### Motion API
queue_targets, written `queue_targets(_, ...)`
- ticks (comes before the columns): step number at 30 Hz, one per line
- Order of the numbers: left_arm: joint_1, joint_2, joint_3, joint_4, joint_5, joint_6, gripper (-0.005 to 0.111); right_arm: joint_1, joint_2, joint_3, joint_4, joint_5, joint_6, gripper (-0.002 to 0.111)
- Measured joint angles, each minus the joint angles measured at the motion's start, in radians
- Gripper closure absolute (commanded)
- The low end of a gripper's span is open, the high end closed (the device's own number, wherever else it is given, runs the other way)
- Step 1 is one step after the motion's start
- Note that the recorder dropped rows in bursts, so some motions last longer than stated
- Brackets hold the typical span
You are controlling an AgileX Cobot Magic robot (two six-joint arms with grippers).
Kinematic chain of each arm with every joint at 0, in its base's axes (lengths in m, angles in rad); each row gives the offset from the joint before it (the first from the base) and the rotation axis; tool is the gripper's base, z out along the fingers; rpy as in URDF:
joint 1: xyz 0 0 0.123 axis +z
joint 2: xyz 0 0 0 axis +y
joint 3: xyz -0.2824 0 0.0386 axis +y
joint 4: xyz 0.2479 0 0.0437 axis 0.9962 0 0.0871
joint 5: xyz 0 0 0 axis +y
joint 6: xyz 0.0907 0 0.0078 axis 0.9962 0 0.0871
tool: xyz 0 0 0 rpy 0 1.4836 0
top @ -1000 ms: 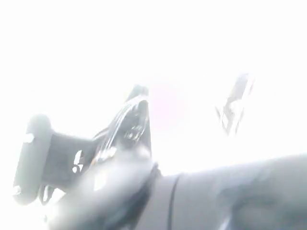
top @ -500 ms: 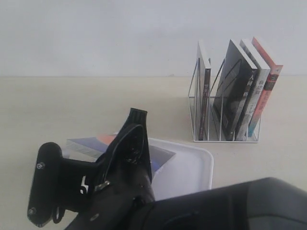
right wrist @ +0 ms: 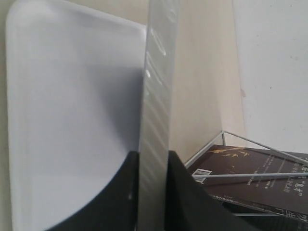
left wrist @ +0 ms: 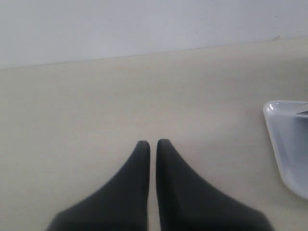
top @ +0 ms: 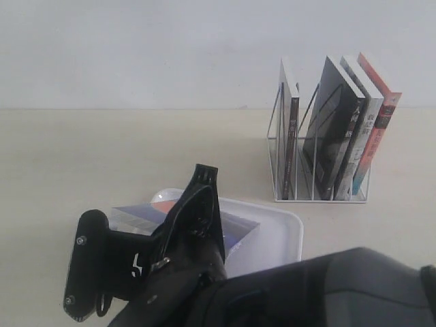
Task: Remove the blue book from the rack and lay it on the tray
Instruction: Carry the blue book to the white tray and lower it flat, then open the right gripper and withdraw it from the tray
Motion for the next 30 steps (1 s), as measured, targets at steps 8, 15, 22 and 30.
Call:
queue_targets(8, 0.000, 0.000, 0.000, 0.000, 0.000, 0.000, 0.102, 0.000, 0.018, 0.000, 0.003, 0.036, -0.006, 0.109)
queue_targets(15, 0.000, 0.000, 0.000, 0.000, 0.000, 0.000, 0.102, 0.000, 0.018, 0.000, 0.056, 0.044, -0.012, 0.084)
queue_targets(22, 0.000, 0.000, 0.000, 0.000, 0.000, 0.000, 0.102, 0.000, 0.019, -0.002, 0.111, 0.042, -0.010, 0.068)
queue_targets(30, 0.000, 0.000, 0.000, 0.000, 0.000, 0.000, 0.102, 0.000, 0.019, -0.111, 0.267, 0.042, -0.008, 0.068)
